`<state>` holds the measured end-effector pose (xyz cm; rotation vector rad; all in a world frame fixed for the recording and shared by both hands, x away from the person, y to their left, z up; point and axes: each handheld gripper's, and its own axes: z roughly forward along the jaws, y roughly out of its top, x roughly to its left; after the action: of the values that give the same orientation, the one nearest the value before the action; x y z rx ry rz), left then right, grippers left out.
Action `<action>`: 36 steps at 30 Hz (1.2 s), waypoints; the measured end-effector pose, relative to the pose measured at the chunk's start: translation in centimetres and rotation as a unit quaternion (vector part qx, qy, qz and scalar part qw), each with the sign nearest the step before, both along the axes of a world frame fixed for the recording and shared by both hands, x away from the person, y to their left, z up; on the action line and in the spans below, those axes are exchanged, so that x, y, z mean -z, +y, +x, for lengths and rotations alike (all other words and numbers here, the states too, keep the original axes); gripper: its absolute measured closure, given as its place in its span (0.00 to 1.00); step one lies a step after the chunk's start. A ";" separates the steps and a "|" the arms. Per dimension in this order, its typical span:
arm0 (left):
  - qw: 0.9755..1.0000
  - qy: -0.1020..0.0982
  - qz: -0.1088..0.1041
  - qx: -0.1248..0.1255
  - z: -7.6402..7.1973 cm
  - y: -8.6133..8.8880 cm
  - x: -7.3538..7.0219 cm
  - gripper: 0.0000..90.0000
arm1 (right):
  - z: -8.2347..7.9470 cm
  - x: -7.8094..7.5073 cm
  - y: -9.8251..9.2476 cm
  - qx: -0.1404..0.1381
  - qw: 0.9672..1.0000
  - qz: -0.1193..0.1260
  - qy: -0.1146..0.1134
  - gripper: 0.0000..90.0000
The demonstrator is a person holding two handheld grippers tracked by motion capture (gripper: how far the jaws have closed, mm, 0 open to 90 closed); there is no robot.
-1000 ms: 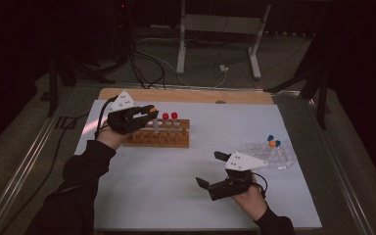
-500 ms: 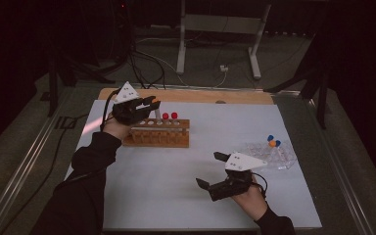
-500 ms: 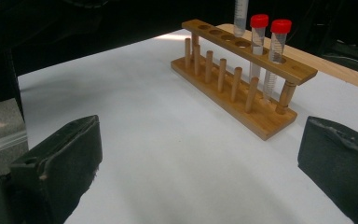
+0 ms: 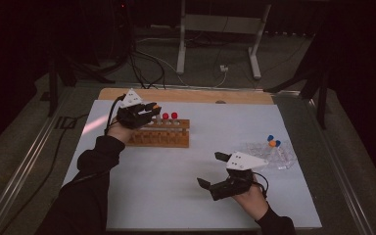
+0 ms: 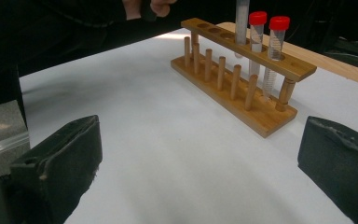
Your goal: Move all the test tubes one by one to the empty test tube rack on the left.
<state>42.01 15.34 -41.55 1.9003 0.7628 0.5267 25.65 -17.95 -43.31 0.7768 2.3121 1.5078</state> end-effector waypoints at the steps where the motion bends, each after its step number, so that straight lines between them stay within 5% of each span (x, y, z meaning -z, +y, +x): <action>1: 1.000 0.003 -0.001 -0.001 0.0 0.0 0.3 0.80 | 0.0 0.0 0.0 0.000 1.000 0.000 0.000 0.00; 12: 1.000 0.026 0.008 -0.008 0.3 -0.4 2.5 0.80 | 0.0 0.0 -0.1 -0.004 1.000 0.001 0.004 0.00; 20: 0.999 0.037 0.017 -0.010 0.6 -0.6 3.1 0.80 | 0.0 0.1 -0.2 -0.004 1.000 0.001 0.005 0.00; 28: 0.999 0.047 0.004 -0.009 0.7 -0.4 3.0 0.78 | 0.0 0.0 -0.4 -0.004 1.000 0.003 0.004 0.00; 36: 0.999 0.025 -0.033 0.021 -0.8 0.6 0.8 0.55 | -0.1 -0.5 -1.2 -0.004 0.998 0.003 -0.055 0.00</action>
<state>41.17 15.93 -42.38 1.8699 0.7631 0.4238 25.53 -19.16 -42.84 0.6675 2.2341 1.5221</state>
